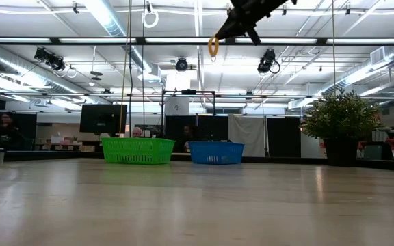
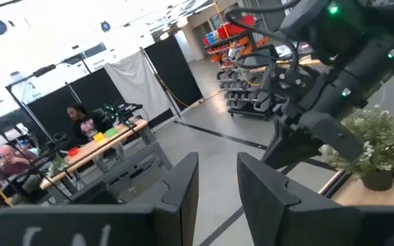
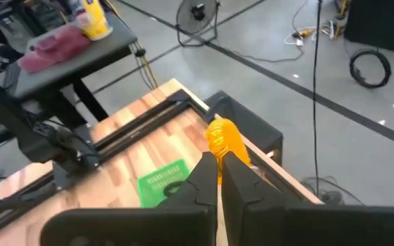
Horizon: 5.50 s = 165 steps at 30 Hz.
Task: Sort spring keychains into baskets
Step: Put the yellow spring keychain into the blue basket, then return to Home Position
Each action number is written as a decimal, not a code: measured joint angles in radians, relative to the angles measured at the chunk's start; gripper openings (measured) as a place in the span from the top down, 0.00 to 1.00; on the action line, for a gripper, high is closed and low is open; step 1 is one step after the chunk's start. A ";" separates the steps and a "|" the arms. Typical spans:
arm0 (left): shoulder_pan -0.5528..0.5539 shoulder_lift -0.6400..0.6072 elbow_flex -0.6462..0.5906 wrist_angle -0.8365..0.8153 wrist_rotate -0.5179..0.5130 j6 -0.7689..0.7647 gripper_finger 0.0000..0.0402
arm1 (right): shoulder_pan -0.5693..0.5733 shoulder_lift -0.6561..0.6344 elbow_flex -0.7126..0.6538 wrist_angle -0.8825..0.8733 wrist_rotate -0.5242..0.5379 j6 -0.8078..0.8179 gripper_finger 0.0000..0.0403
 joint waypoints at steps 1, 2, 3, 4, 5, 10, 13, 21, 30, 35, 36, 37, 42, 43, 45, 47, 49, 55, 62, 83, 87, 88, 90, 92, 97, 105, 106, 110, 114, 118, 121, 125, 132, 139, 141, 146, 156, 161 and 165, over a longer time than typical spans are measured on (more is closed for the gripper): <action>0.002 -0.001 0.000 0.001 0.000 0.010 0.74 | -0.005 0.008 0.002 0.001 -0.007 0.001 1.00; 0.004 -0.002 0.000 0.002 -0.001 0.015 0.74 | -0.012 0.016 0.002 0.000 -0.022 0.004 1.00; 0.006 -0.002 0.000 0.001 -0.001 0.015 0.74 | -0.020 0.026 0.002 -0.003 -0.037 0.010 1.00; 0.006 -0.002 0.000 0.000 -0.003 0.015 0.74 | -0.028 0.040 0.002 -0.006 -0.056 0.013 1.00; 0.006 -0.002 0.000 -0.001 -0.003 0.015 0.74 | -0.036 0.055 0.002 -0.013 -0.076 0.020 1.00; 0.010 -0.002 0.000 -0.001 -0.003 0.019 0.74 | -0.084 0.138 0.002 -0.084 -0.140 0.045 1.00; 0.015 -0.002 0.000 -0.014 0.011 0.011 0.74 | -0.103 0.189 0.002 -0.130 -0.145 0.043 1.00; 0.026 -0.002 0.000 -0.015 0.015 0.010 0.74 | -0.118 0.319 0.002 -0.160 -0.229 0.038 1.00; 0.026 -0.002 0.000 -0.027 0.015 0.004 0.74 | -0.118 0.450 0.002 -0.161 -0.278 0.045 1.00; 0.026 -0.002 0.000 -0.027 0.015 0.002 0.74 | -0.122 0.496 0.002 -0.144 -0.279 0.052 1.00; 0.026 -0.002 0.000 -0.027 0.015 0.002 0.74 | -0.124 0.503 0.002 -0.143 -0.279 0.058 1.00; 0.026 -0.002 0.000 -0.027 0.015 0.002 0.74 | -0.126 0.509 0.002 -0.138 -0.279 0.066 1.00; 0.026 -0.002 0.000 -0.029 0.016 0.002 0.74 | -0.136 0.511 0.002 -0.081 -0.279 0.090 0.99; 0.026 -0.002 0.000 -0.029 0.016 0.002 0.74 | -0.137 0.511 0.002 -0.073 -0.280 0.091 0.99; 0.026 -0.002 0.000 -0.030 0.016 0.002 0.74 | -0.143 0.511 0.002 -0.066 -0.281 0.086 0.99; 0.026 -0.002 0.000 -0.030 0.016 0.002 0.74 | -0.149 0.524 0.002 -0.067 -0.307 0.091 0.99; 0.026 -0.002 0.000 -0.030 0.016 0.002 0.74 | -0.155 0.542 0.001 -0.090 -0.350 0.105 0.99; 0.026 -0.002 0.000 -0.035 0.016 -0.003 0.74 | -0.153 0.552 0.000 -0.082 -0.356 0.101 0.99; 0.026 -0.002 0.000 -0.040 0.016 -0.016 0.74 | -0.152 0.551 0.001 -0.083 -0.355 0.116 0.97; 0.066 -0.002 0.000 -0.047 0.053 -0.017 0.74 | -0.152 0.509 0.001 -0.137 -0.347 0.070 0.51; 0.066 -0.002 0.000 -0.051 0.054 -0.017 0.74 | -0.152 0.457 0.001 -0.166 -0.324 0.039 0.51; 0.066 -0.002 0.000 -0.052 0.054 -0.017 0.74 | -0.152 0.443 0.001 -0.176 -0.314 0.029 0.52; 0.066 -0.002 0.001 -0.053 0.054 -0.017 0.74 | -0.152 0.406 0.001 -0.200 -0.309 0.012 0.52; 0.066 -0.002 0.000 -0.053 0.054 -0.017 0.74 | -0.148 0.365 0.001 -0.215 -0.294 -0.003 0.53; 0.066 -0.002 0.000 -0.053 0.054 -0.017 0.74 | -0.121 0.261 0.001 -0.287 -0.267 -0.023 0.57; 0.066 -0.002 0.000 -0.053 0.054 -0.017 0.74 | -0.028 0.059 0.001 -0.480 -0.267 -0.018 0.67; 0.066 -0.002 0.001 -0.053 0.054 -0.017 0.74 | -0.006 0.028 0.001 -0.504 -0.266 -0.015 0.68; 0.066 -0.002 0.001 -0.053 0.054 -0.017 0.74 | 0.094 -0.084 0.001 -0.564 -0.228 -0.007 0.71; 0.066 -0.002 0.001 -0.053 0.078 -0.018 0.74 | 0.187 -0.180 0.001 -0.527 -0.218 -0.046 0.75; 0.074 -0.002 0.000 -0.052 0.145 -0.031 0.74 | 0.232 -0.229 0.001 -0.437 -0.205 -0.103 0.79; 0.091 -0.002 0.001 -0.066 0.217 -0.069 0.74 | 0.233 -0.240 0.001 -0.413 -0.195 -0.121 0.88; 0.132 -0.014 0.001 -0.205 0.560 -0.164 0.78 | 0.233 -0.268 0.001 -0.422 -0.192 -0.176 0.98; 0.253 -0.061 -0.099 -0.187 1.091 -0.360 0.98 | 0.233 -0.309 0.001 -0.464 -0.197 -0.207 0.99; 0.281 -0.248 -0.432 0.321 1.261 -0.437 0.99 | 0.233 -0.309 0.001 -0.494 -0.196 -0.213 0.99; 0.283 -0.316 -0.521 0.406 1.271 -0.456 0.99 | 0.233 -0.309 0.001 -0.499 -0.196 -0.209 1.00; 0.271 -0.496 -0.718 0.532 1.272 -0.490 0.99 | 0.232 -0.308 0.001 -0.492 -0.196 -0.209 1.00; 0.217 -0.793 -1.088 0.760 1.159 -0.487 1.00 | 0.232 -0.305 0.001 -0.478 -0.196 -0.171 0.95; 0.187 -0.887 -1.228 0.820 1.098 -0.488 1.00 | 0.232 -0.305 0.001 -0.478 -0.196 -0.178 0.95; 0.169 -0.949 -1.335 0.901 1.092 -0.487 1.00 | 0.232 -0.305 0.001 -0.478 -0.196 -0.176 0.95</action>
